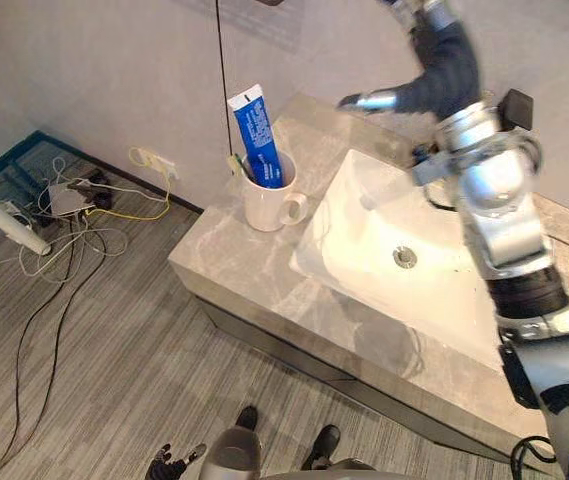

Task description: Organize washtable

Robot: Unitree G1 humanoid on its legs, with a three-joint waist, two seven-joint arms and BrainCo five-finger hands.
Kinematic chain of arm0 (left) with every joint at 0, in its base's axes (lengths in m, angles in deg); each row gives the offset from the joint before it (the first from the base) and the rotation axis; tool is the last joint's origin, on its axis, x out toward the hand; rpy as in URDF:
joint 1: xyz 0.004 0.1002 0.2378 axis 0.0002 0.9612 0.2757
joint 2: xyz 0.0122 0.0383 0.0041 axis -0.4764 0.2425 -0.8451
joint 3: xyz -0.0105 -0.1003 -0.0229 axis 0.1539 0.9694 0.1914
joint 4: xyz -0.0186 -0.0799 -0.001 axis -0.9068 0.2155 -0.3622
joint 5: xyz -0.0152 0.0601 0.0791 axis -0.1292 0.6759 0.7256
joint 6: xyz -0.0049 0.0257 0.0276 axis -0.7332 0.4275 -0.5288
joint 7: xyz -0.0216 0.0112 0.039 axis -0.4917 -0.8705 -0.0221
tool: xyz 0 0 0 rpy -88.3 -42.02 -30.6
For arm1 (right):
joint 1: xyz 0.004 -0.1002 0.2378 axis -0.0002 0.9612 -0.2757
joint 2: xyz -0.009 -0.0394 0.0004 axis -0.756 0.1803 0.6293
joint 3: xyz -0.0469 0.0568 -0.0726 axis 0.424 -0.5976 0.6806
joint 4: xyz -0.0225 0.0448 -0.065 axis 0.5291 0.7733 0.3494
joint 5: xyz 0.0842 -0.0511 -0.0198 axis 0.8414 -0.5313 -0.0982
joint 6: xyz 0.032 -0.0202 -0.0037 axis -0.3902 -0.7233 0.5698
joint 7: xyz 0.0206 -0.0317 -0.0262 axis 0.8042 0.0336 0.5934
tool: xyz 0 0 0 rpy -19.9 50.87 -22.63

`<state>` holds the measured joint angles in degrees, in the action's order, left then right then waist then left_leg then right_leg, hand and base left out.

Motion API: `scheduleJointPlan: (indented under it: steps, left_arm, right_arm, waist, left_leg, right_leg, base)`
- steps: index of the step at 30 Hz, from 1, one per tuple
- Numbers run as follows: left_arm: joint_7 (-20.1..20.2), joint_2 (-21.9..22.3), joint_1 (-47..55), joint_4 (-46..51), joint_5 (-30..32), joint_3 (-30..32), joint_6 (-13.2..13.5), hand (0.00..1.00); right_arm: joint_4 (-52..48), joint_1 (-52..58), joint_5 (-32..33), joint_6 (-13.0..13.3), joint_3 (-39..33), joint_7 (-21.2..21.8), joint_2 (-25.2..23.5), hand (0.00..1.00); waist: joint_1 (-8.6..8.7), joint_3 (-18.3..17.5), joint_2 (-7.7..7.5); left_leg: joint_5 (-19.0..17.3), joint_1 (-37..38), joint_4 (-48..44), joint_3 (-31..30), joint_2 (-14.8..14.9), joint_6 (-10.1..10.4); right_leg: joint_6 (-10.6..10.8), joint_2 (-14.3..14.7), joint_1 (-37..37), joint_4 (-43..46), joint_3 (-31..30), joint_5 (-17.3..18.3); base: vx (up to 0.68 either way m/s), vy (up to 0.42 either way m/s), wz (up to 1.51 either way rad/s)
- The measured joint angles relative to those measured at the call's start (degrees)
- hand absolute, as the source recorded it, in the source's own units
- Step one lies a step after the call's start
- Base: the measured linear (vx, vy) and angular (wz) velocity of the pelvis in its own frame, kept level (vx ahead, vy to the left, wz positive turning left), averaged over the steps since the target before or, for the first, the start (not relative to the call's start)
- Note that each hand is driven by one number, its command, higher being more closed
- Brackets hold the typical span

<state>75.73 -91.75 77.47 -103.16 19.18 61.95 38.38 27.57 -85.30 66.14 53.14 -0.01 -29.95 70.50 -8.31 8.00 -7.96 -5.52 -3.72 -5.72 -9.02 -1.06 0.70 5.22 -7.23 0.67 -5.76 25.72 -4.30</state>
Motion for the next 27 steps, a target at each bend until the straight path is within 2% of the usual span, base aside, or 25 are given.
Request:
scheduleJointPlan:
  steps: [2,4,5,7,9,13,15,16,20,23,25,27]
  left_arm:
    - [0.34,-0.05,0.46,-0.07,0.16,0.12,0.00,0.00]
    - [0.40,0.29,0.72,-0.74,0.23,1.41,0.00,0.00]
    - [0.42,0.40,0.70,-0.95,0.21,1.77,0.04,0.00]
    - [0.42,0.69,0.71,-1.15,0.21,2.27,0.07,0.00]
    - [0.45,0.73,0.66,-1.17,0.21,2.28,0.05,0.00]
    - [0.49,0.92,0.43,-1.19,0.21,2.52,-0.12,0.00]
    - [0.52,1.34,-0.30,-1.17,0.21,3.55,-0.15,0.00]
    - [0.54,1.70,-0.59,-1.17,0.35,4.00,-0.20,0.00]
    - [0.51,2.12,-1.27,-1.10,0.35,4.41,-0.33,0.00]
    - [0.45,2.31,-1.26,-0.44,0.21,4.52,-0.45,0.00]
    - [0.42,3.64,-1.22,1.19,-0.06,6.28,-0.68,0.00]
    - [0.36,4.58,-1.28,1.55,-0.26,7.38,-0.77,0.00]
  right_arm:
    - [-1.95,2.78,-0.10,1.72,-7.67,-1.41,0.85,0.00]
    - [-2.83,10.01,-0.82,3.54,-20.00,-4.81,0.85,0.00]
    - [-2.71,11.92,-1.28,3.54,-22.94,-5.80,0.84,0.00]
    - [-1.74,18.91,-1.89,3.50,-32.45,-8.77,0.54,0.00]
    - [-0.43,23.23,-2.31,3.41,-37.19,-9.99,-0.14,0.00]
    - [5.92,34.41,-2.21,1.05,-47.16,-13.14,-6.31,0.00]
    - [8.80,38.44,-2.19,-0.71,-49.96,-13.98,-9.95,0.00]
    - [9.39,40.90,-2.31,-2.45,-50.92,-14.57,-12.67,0.00]
    - [11.19,47.80,-4.76,-6.44,-51.18,-15.98,-21.84,0.00]
    - [10.95,52.00,-5.17,-8.19,-50.76,-16.40,-28.35,0.00]
    - [9.61,55.80,-5.68,-10.49,-50.55,-17.19,-35.08,0.00]
    - [7.72,57.99,-5.57,-10.84,-49.98,-17.74,-39.15,0.00]
  waist:
    - [0.99,-0.48,0.01]
    - [1.85,-2.45,0.00]
    - [2.09,-2.82,0.05]
    - [4.15,-3.10,0.33]
    - [4.89,-3.57,0.48]
    - [7.83,-6.27,1.17]
    - [8.38,-6.68,1.55]
    - [9.16,-6.96,1.85]
    - [10.24,-7.92,2.28]
    - [10.46,-8.32,2.27]
    - [10.47,-8.63,2.71]
    - [10.36,-8.86,3.21]
  left_leg:
    - [-0.01,0.49,0.48,0.85,0.19,0.00]
    - [-0.03,0.63,1.09,2.02,0.33,-0.04]
    - [-0.02,0.67,1.25,2.33,0.37,-0.04]
    - [-0.02,1.42,1.78,3.34,0.47,-0.05]
    - [-0.11,1.62,1.98,4.37,0.66,-0.16]
    - [-0.12,2.13,3.27,6.15,1.11,-0.16]
    - [-0.14,2.64,3.67,6.95,1.23,-0.16]
    - [-0.14,2.69,3.75,7.38,1.25,-0.15]
    - [-0.77,2.91,3.76,9.29,1.74,-0.12]
    - [-1.20,3.45,3.75,10.21,2.15,0.04]
    - [-1.97,4.16,3.43,11.61,2.63,0.06]
    - [-3.67,4.62,1.56,13.36,3.29,0.23]
  right_leg:
    - [-0.01,0.07,-0.07,0.00,-0.78,-0.01]
    - [0.00,0.10,-0.84,0.00,-2.11,-0.12]
    - [0.00,0.11,-1.01,0.00,-2.39,-0.20]
    - [-0.06,0.12,-1.02,0.00,-3.38,-0.31]
    - [-0.11,0.21,-1.41,-0.01,-4.22,-0.35]
    - [-0.14,0.59,-2.96,-0.02,-6.28,-0.32]
    - [-0.44,0.72,-3.14,-0.04,-7.17,-0.14]
    - [-0.44,0.75,-3.19,-0.09,-7.21,-0.12]
    - [-0.67,1.10,-3.94,-0.25,-8.65,0.00]
    - [-0.73,1.37,-3.78,-0.24,-8.87,0.16]
    - [-0.85,1.68,-3.45,-0.22,-8.97,0.28]
    - [-0.90,1.85,-2.81,-0.02,-8.37,0.29]
  base:
    - [0.00,0.017,-0.19]
    - [0.01,0.021,-0.27]
    - [0.02,0.022,-0.26]
    - [0.00,0.022,-0.23]
    - [-0.01,0.023,-0.30]
    - [0.01,0.006,-0.29]
    - [0.02,0.007,-0.24]
    - [0.02,0.011,-0.16]
    - [0.02,0.011,-0.21]
    - [0.04,-0.003,-0.17]
    - [0.07,-0.003,-0.29]
    - [0.06,0.004,-0.46]
